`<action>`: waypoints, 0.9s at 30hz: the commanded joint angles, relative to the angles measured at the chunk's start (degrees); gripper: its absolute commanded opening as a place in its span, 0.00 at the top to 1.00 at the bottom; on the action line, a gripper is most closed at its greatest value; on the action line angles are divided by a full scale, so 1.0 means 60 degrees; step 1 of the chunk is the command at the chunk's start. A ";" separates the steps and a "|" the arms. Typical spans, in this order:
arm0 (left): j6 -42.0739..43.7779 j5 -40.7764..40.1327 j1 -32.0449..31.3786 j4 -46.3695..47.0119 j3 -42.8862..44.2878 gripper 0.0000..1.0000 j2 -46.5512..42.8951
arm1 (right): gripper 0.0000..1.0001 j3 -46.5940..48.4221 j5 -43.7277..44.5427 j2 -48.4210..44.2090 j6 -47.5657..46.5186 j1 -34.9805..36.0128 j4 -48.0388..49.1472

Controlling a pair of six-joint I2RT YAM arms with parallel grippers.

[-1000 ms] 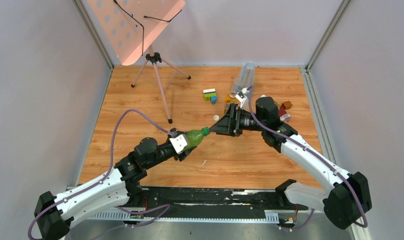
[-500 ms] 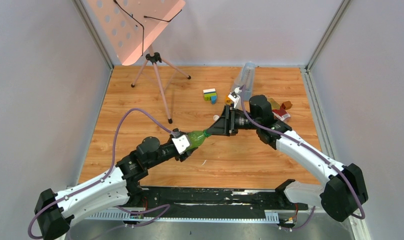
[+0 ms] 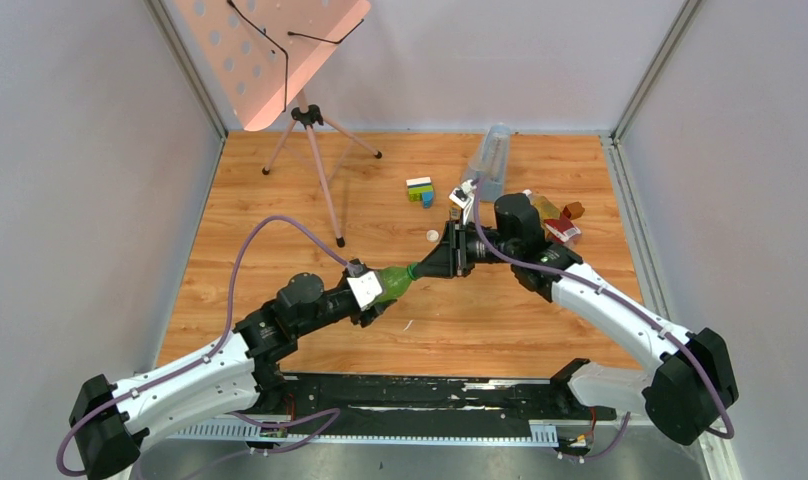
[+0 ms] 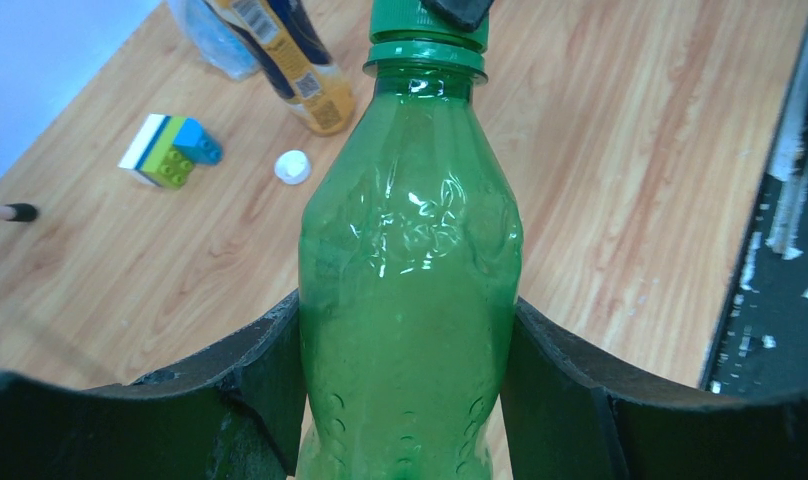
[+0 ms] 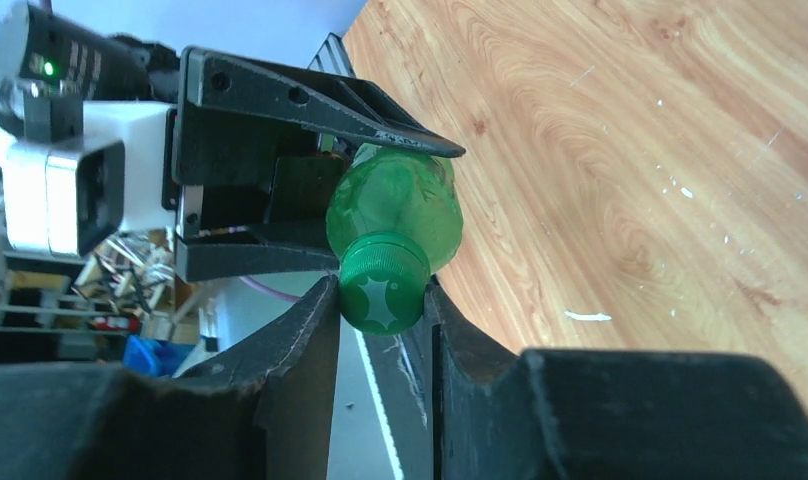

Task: Unscrew the bottle caps
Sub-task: Unscrew the bottle cap from the plastic bottle.

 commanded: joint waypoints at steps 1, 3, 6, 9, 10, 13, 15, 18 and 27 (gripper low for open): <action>-0.0886 0.1296 0.0134 -0.0263 0.0721 1.00 -0.0098 | 1.00 -0.0397 -0.0514 -0.0422 -0.1995 0.0128 0.0923; -0.1285 0.2323 0.0506 -0.0298 0.0746 1.00 -0.0164 | 1.00 -0.0566 -0.0790 -0.0545 -0.2472 0.0129 0.1303; -0.1878 0.3824 0.1395 -0.0370 0.0940 1.00 -0.0031 | 1.00 -0.0896 -0.1156 -0.0850 -0.3203 0.0128 0.1630; -0.2451 0.4980 0.1706 -0.0367 0.1200 1.00 0.0215 | 1.00 -0.1413 -0.1383 -0.1297 -0.4026 0.0127 0.1961; -0.2536 0.5200 0.1805 -0.0346 0.1339 1.00 0.0347 | 1.00 -0.1543 -0.1360 -0.1426 -0.4261 0.0128 0.2038; -0.2772 0.6202 0.1990 -0.0508 0.1677 1.00 0.0726 | 1.00 -0.1735 -0.1093 -0.1710 -0.4564 0.0128 0.2055; -0.2762 0.6644 0.2065 -0.0651 0.1984 1.00 0.1180 | 0.97 -0.1759 -0.0908 -0.1852 -0.4543 0.0128 0.2065; -0.2689 0.6605 0.2086 -0.1089 0.2308 1.00 0.1436 | 0.68 -0.1619 0.0053 -0.2021 -0.3891 0.0128 0.1838; -0.2101 0.3534 0.2066 -0.0569 0.1030 1.00 0.0162 | 0.22 -0.1280 0.1992 -0.2871 -0.0073 0.0117 0.0972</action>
